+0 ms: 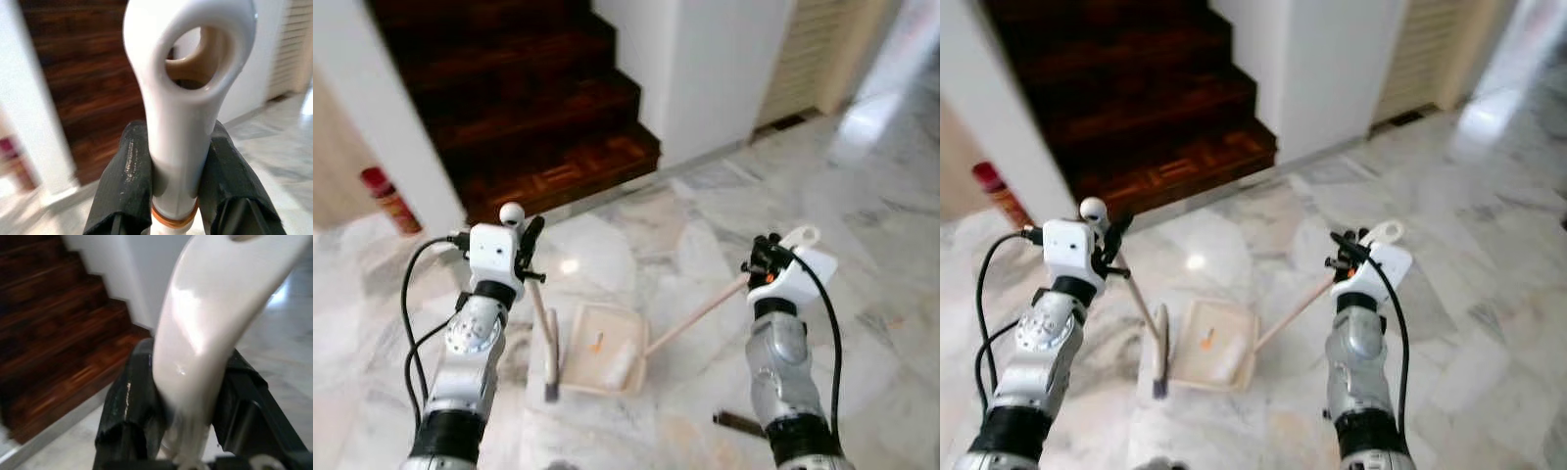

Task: Sweep floor

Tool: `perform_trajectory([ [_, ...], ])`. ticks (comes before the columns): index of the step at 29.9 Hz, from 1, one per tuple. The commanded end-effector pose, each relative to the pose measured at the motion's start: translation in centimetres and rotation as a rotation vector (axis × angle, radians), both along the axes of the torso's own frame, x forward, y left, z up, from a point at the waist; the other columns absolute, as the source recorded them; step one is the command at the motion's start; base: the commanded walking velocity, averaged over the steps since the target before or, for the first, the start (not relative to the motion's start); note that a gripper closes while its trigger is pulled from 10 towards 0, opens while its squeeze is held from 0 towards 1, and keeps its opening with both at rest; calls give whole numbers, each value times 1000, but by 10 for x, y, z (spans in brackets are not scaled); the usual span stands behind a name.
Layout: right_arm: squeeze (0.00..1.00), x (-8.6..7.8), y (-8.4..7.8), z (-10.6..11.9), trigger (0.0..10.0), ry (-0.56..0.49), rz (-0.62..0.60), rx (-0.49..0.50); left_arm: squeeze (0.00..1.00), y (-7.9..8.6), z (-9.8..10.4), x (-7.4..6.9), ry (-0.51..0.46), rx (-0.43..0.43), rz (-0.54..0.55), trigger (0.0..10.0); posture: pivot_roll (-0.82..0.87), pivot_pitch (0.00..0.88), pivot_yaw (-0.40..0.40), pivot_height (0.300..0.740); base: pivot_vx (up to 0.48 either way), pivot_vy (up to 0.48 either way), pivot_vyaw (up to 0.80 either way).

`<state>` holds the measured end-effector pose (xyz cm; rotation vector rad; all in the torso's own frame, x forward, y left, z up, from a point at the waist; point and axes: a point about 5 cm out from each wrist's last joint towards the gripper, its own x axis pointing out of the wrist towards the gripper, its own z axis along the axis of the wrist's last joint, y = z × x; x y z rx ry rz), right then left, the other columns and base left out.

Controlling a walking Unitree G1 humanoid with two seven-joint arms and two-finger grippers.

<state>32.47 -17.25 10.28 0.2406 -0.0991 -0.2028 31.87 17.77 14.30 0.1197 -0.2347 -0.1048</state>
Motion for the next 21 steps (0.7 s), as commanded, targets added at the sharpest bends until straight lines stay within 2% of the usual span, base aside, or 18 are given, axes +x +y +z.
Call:
perform_trajectory([
  [1, 0, 2, 2, 10, 10000, -45, 3, 14, 0, 0, 12, 2, -51, 19, 0, 10000, -45, 93, -43, 740, 0, 0, 750],
  [3, 0, 2, 2, 9, 10000, -44, 4, 14, 0, 1, 12, 1, -51, 19, 1, 10000, -45, 93, -43, 740, 0, 0, 656],
  [21, 0, 3, 3, 6, 10000, -26, 12, 25, 0, 1, 10, -1, -48, 13, 8, 10000, -41, 73, -49, 740, 0, 0, 0],
])
